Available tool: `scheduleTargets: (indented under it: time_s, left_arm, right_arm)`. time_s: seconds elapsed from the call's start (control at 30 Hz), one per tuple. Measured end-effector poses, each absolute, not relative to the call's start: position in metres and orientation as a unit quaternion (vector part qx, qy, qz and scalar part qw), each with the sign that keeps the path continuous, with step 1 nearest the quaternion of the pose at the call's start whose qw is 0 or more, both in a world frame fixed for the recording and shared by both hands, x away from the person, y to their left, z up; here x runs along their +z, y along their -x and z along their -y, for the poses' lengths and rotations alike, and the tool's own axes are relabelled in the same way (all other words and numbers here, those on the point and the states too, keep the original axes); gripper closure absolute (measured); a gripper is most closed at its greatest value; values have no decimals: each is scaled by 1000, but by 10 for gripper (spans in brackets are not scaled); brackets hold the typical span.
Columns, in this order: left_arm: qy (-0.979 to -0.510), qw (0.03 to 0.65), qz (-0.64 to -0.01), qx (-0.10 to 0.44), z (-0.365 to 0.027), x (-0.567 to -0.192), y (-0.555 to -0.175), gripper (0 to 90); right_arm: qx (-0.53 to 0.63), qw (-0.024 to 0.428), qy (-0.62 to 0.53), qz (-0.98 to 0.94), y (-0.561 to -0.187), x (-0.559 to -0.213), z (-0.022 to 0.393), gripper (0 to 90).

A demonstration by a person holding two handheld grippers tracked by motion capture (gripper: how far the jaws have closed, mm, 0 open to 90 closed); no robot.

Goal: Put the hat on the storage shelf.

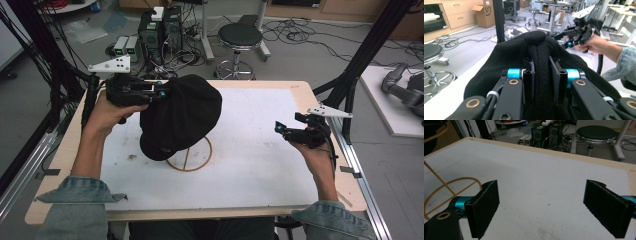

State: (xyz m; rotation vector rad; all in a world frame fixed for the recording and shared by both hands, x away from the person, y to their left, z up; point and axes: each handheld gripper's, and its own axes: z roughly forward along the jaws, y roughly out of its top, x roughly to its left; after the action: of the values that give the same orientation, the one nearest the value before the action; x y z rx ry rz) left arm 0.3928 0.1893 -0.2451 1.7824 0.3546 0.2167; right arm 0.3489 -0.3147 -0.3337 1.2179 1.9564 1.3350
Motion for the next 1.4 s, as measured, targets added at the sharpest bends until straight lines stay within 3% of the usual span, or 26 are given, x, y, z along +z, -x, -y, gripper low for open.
scheduleTargets:
  time_s: [0.8, 1.1, 1.4]
  left_arm:
    - [-777, 593, -175, 118, -199, -254, -388, 523]
    - [-754, 602, -211, 154, -228, -260, -379, 483]
    - [-745, 565, -280, 220, -250, -276, -370, 396]
  right_arm:
    - [490, 237, -445, -711, -350, -333, 316, 132]
    - [487, 235, -443, -715, -354, -334, 313, 132]
    - [489, 232, -443, -715, -360, -336, 311, 131]
